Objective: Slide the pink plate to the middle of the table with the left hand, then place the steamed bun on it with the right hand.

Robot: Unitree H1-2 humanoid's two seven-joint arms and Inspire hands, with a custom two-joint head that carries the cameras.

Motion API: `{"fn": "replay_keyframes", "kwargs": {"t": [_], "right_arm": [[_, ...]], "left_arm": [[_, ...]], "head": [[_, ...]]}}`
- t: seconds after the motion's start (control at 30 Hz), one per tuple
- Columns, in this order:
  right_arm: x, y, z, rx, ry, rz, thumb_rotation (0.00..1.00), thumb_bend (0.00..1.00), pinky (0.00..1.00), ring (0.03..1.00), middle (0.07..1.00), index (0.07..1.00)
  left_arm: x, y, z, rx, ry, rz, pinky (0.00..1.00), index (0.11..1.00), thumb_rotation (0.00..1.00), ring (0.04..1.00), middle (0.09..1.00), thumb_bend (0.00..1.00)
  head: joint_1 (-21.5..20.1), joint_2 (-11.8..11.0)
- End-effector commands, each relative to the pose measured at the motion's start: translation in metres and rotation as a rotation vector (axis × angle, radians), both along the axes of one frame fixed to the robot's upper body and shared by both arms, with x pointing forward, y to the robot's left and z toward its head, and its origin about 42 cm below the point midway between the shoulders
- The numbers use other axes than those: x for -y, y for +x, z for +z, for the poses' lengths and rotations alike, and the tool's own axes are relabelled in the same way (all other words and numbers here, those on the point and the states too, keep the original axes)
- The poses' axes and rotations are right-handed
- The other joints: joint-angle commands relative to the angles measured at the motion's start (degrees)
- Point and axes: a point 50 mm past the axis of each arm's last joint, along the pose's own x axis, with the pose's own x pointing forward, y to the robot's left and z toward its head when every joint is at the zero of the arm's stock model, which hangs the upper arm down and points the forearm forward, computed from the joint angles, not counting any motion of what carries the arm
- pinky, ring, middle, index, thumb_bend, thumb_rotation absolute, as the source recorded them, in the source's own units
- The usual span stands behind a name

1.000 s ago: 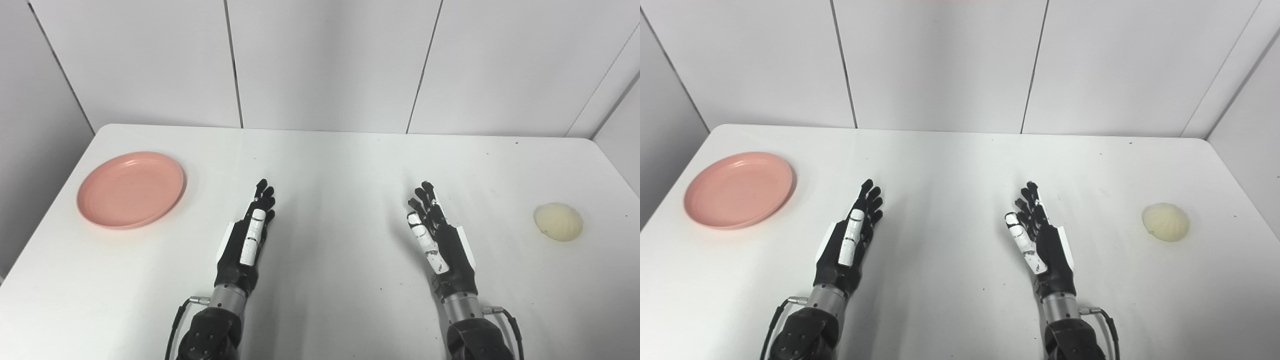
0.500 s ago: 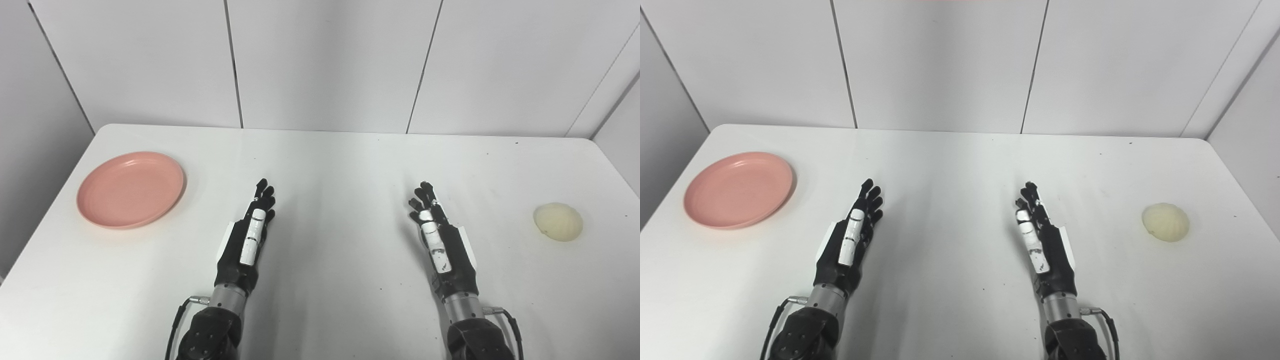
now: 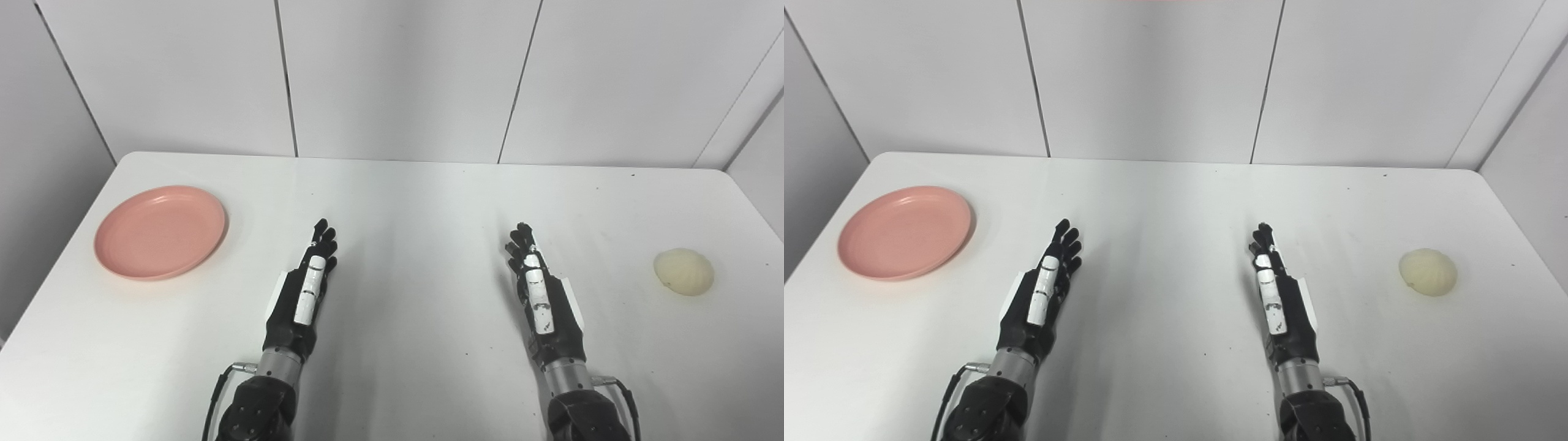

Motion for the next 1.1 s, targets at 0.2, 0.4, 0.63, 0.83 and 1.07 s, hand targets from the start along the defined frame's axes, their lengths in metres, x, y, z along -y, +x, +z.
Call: {"fn": "replay_keyframes", "kwargs": {"t": [0.2,0.4,0.63,0.83,1.07], "right_arm": [[0.019,-0.001,-0.001,0.034,-0.016,0.013,1.0,0.5,1.0,0.978,0.98,0.989],[0.028,0.0,-0.004,0.015,0.022,0.008,1.0,0.4,1.0,0.999,0.997,1.0],[0.025,-0.003,-0.005,0.023,0.022,-0.016,1.0,0.26,1.0,1.0,1.0,1.0],[0.024,-0.001,-0.007,0.029,0.005,-0.015,1.0,0.2,1.0,1.0,1.0,1.0],[0.022,0.0,-0.006,0.037,0.028,-0.013,1.0,0.14,1.0,1.0,1.0,1.0]], "left_arm": [[0.021,0.004,-0.009,-0.015,-0.002,-0.012,1.0,1.0,1.0,1.0,1.0,0.61],[0.022,0.032,0.002,0.045,-0.012,0.095,1.0,1.0,1.0,1.0,1.0,0.62],[-0.002,0.061,0.032,0.145,-0.027,0.229,1.0,0.998,1.0,1.0,1.0,0.69],[-0.054,0.071,0.064,0.237,-0.045,0.293,1.0,0.998,1.0,1.0,0.999,0.73],[-0.106,0.077,0.096,0.304,-0.066,0.444,1.0,0.969,1.0,0.993,0.976,0.74]], "head": [[13.84,-4.99],[22.84,-9.75],[24.57,-11.97],[23.81,-12.59],[23.71,-12.48]]}}
